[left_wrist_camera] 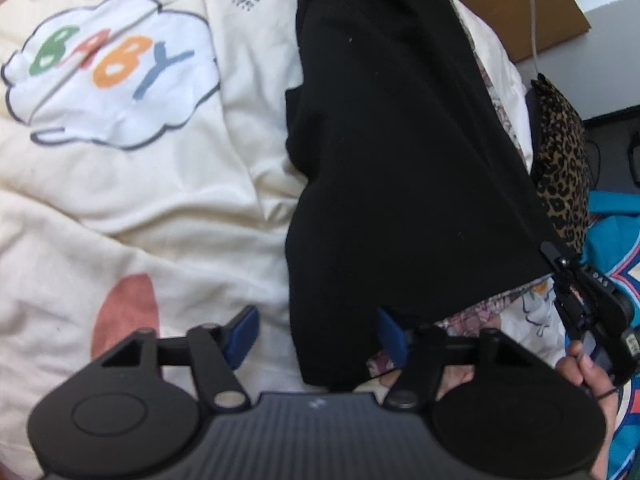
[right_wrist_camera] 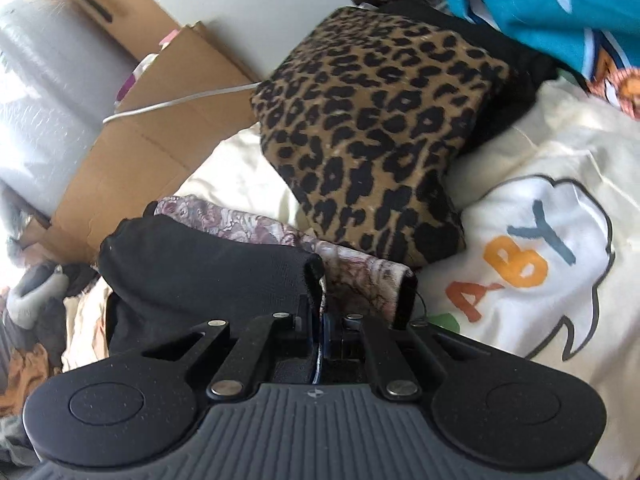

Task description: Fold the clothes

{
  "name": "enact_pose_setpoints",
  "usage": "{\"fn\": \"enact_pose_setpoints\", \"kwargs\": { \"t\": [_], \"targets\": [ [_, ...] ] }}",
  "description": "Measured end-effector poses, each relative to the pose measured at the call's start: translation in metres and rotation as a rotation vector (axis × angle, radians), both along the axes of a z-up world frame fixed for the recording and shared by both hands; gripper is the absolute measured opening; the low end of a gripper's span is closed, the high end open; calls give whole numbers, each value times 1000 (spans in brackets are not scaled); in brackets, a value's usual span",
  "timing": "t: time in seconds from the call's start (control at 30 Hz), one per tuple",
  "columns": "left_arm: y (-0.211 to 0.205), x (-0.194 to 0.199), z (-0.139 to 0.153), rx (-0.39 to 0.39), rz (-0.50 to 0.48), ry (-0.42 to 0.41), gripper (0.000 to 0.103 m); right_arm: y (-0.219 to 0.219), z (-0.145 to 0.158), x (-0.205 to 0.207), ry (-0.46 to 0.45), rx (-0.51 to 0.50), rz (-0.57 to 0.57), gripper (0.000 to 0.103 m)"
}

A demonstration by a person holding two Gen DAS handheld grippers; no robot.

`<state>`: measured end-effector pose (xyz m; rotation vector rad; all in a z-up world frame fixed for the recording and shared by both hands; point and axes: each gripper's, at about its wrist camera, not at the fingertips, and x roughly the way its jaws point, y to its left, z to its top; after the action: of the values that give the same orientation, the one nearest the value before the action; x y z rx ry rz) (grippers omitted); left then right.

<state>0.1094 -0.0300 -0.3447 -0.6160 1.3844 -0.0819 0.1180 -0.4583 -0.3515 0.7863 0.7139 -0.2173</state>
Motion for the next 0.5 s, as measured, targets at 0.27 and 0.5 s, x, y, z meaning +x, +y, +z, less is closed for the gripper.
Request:
{"fn": "enact_pose_setpoints", "kwargs": {
  "t": [0.27, 0.5],
  "targets": [
    [5, -18, -29, -154, 145, 22, 57, -2, -9, 0, -6, 17, -10, 2],
    [10, -23, -34, -186, 210, 15, 54, -7, 10, 8, -29, -59, -18, 1]
  ]
}}
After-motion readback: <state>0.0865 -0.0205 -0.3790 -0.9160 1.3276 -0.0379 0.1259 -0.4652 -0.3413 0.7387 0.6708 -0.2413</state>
